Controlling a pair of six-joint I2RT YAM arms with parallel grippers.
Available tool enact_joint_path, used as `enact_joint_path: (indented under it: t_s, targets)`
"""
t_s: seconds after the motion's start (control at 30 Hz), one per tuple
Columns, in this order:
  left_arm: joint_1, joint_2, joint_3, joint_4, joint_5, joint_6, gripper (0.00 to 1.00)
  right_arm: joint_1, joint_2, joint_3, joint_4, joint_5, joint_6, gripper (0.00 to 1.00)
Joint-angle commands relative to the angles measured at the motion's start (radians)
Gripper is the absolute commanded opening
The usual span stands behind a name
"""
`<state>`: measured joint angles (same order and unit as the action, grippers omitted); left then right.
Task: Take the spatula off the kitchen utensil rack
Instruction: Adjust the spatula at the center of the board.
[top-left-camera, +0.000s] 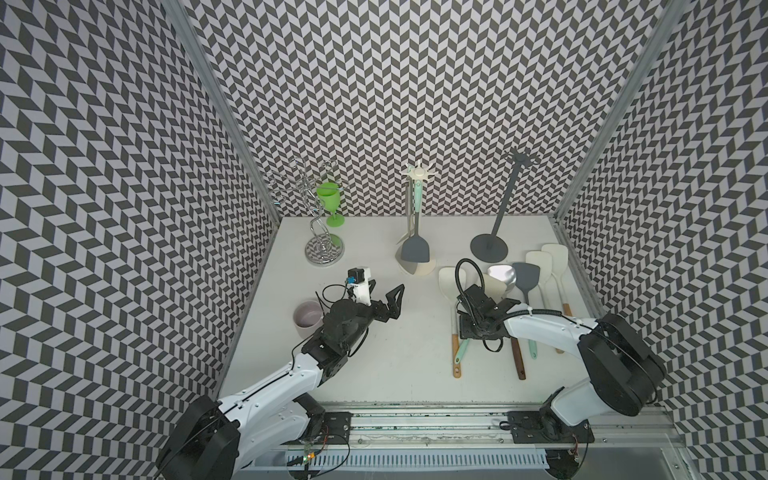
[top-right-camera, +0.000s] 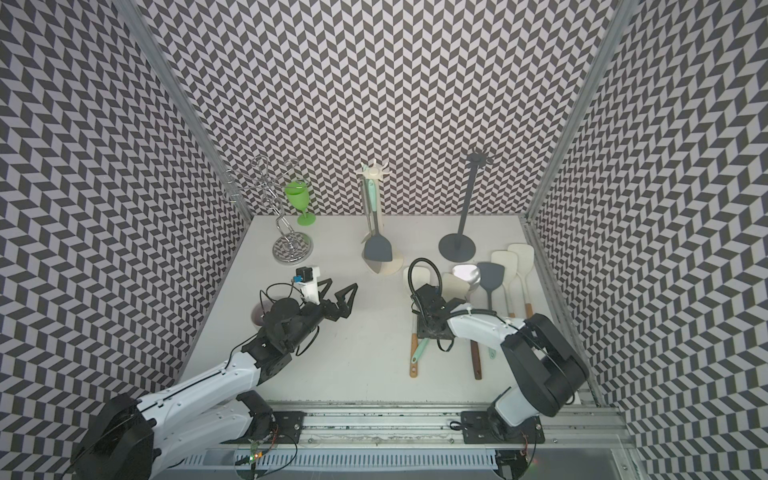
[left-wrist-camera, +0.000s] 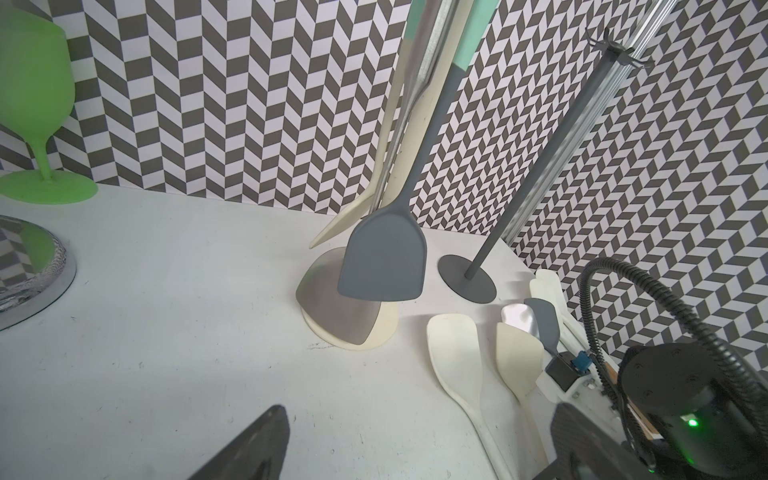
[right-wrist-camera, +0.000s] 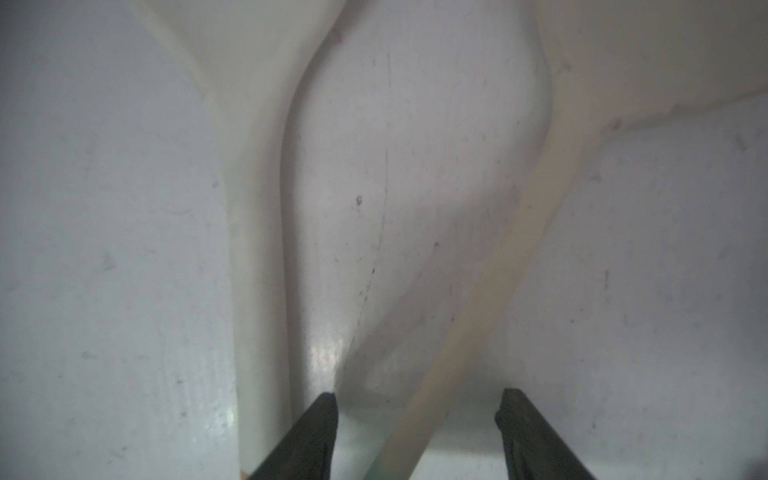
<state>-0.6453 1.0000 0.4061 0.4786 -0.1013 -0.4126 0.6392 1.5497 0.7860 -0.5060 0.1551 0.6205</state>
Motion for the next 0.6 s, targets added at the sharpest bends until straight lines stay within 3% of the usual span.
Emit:
enact_joint_path:
  t_s: [0.0,0.57]
  targets:
    - [0.004,-0.007,-0.008,0.020,-0.015,0.012,1.00,0.004,0.030,0.003,-0.033,0.039,0.005,0.56]
    - [0.004,-0.010,-0.009,0.021,-0.015,0.014,1.00,-0.014,-0.050,-0.060,-0.094,0.108,0.040,0.44]
